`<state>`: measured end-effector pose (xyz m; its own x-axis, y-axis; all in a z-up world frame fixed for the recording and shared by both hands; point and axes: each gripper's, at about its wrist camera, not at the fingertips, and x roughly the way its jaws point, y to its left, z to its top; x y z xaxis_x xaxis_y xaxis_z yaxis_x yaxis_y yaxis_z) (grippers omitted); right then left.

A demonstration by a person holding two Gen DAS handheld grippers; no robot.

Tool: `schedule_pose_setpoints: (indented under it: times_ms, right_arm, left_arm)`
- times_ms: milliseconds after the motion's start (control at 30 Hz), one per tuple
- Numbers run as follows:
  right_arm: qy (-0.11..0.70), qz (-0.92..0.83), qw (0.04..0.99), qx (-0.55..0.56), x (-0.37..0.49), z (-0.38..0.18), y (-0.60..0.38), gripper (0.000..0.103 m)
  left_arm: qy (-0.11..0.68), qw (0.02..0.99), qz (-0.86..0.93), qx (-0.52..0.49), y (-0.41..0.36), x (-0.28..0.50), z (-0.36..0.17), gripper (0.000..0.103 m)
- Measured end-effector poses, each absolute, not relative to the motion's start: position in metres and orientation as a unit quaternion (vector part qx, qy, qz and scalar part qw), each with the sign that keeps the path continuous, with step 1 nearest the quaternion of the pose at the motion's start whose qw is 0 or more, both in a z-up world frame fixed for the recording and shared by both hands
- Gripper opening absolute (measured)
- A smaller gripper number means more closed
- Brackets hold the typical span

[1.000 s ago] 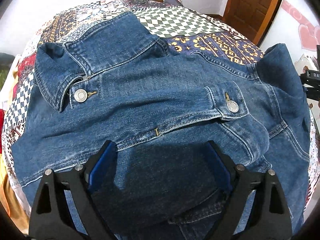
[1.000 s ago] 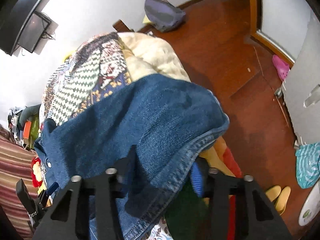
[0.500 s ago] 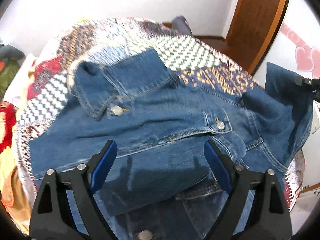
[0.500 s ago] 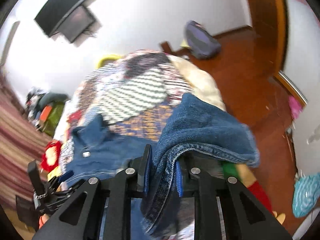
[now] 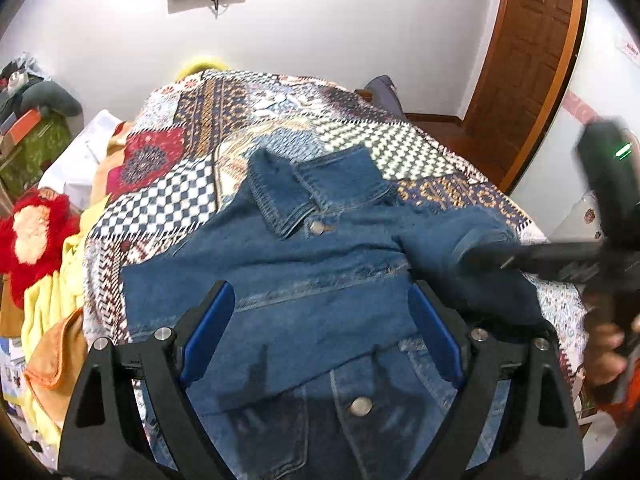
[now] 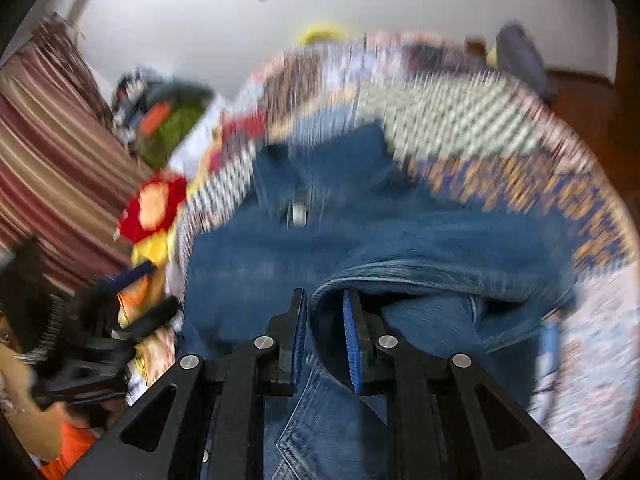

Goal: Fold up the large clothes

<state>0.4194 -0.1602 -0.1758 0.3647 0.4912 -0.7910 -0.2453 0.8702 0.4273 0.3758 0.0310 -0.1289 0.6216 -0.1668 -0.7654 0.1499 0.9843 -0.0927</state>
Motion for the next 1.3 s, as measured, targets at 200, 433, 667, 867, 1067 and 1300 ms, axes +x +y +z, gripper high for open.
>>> schedule_pose_setpoints:
  times_ms: [200, 433, 667, 867, 1067, 1300]
  right_arm:
    - [0.589, 0.174, 0.778, 0.13, 0.421, -0.247, -0.151, 0.016]
    - [0.616, 0.2, 0.754, 0.108, 0.401, -0.238, -0.161, 0.016]
    - [0.565, 0.178, 0.803, 0.067, 0.368, -0.198, -0.209, 0.016]
    - [0.506, 0.094, 0.857, 0.034, 0.359, -0.158, -0.279, 0.016]
    - [0.511, 0.055, 0.856, 0.058, 0.36, -0.164, -0.323, 0.016]
    - [0.533, 0.054, 0.84, 0.083, 0.361, -0.193, -0.338, 0.016]
  left_arm:
    - [0.447, 0.891, -0.083, -0.007, 0.042, 0.366, -0.145, 0.089]
    - [0.454, 0.886, -0.097, 0.0, 0.029, 0.364, -0.151, 0.089]
    - [0.455, 0.879, -0.136, 0.036, -0.016, 0.381, -0.143, 0.089]
    - [0.451, 0.866, -0.201, 0.082, -0.097, 0.412, -0.14, 0.089]
    - [0.48, 0.826, -0.25, 0.16, -0.184, 0.446, -0.182, 0.085]
    - [0.505, 0.811, -0.21, 0.207, -0.204, 0.477, -0.226, 0.043]
